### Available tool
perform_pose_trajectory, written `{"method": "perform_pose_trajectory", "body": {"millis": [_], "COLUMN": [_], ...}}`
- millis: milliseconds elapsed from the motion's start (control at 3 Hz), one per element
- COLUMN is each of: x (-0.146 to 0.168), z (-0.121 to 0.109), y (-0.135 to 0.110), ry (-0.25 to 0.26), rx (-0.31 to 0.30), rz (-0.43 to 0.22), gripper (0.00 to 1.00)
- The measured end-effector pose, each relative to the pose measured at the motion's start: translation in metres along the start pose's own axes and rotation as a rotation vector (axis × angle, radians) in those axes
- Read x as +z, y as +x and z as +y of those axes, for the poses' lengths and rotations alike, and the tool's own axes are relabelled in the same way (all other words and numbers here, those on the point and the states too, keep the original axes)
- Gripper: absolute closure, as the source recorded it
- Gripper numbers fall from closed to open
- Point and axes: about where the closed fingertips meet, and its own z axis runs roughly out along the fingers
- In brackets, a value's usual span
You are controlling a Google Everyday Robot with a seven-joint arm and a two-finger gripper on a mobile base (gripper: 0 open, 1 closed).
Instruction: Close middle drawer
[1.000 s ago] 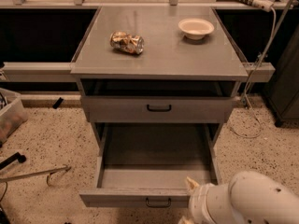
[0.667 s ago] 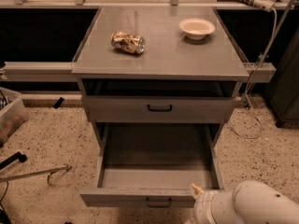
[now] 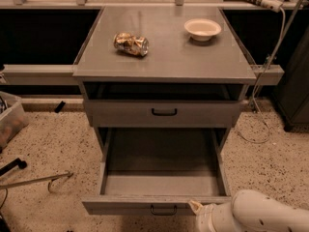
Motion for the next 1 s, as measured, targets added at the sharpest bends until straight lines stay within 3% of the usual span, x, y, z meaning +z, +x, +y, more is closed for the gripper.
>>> {"method": "perform_pose_trajectory", "body": {"millis": [333, 667, 1000], "x": [0.024, 0.029, 0.045], "z": [0.008, 0.007, -0.009], "y": [-0.002, 0.003, 0.012], "ry": [-0.079, -0.084, -0.073], "rx": [-0.018, -0.009, 0.002], "rz": [0.001, -0.008, -0.026], "gripper": [0.0, 0.0, 0.0]}}
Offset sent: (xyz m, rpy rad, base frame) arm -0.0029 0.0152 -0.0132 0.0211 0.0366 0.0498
